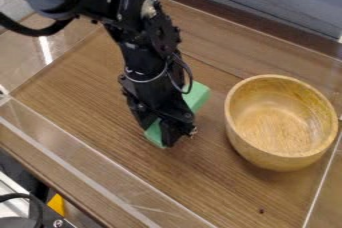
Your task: Remove the green block from inside the brown bowl and put it on the table
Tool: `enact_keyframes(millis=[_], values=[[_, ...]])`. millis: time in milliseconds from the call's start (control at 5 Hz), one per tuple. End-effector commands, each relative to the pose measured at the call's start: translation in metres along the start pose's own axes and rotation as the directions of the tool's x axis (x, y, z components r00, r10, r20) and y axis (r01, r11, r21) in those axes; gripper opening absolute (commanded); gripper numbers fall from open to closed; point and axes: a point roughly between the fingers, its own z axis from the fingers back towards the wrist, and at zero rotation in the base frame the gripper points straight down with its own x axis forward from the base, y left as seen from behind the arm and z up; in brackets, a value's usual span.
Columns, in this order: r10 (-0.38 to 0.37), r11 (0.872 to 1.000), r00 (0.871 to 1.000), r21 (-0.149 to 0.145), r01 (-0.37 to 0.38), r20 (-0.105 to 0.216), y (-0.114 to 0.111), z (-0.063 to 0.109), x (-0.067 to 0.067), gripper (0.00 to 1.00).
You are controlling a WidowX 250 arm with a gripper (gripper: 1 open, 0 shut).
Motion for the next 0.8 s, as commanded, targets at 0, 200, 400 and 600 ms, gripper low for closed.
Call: enact_keyframes(millis=[0, 200, 400, 600], values=[[-0.037, 0.999, 0.999, -0.009, 0.037, 0.033, -0.005, 0.001, 0.010, 0.00], [-0.062, 0.998, 0.998, -0.019, 0.062, 0.035, -0.007, -0.002, 0.013, 0.00], [-0.030, 0.999, 0.999, -0.021, 0.031, 0.035, -0.005, 0.001, 0.018, 0.00], [0.002, 1.000, 0.999, -0.020, -0.001, 0.039, -0.001, 0.002, 0.023, 0.00]])
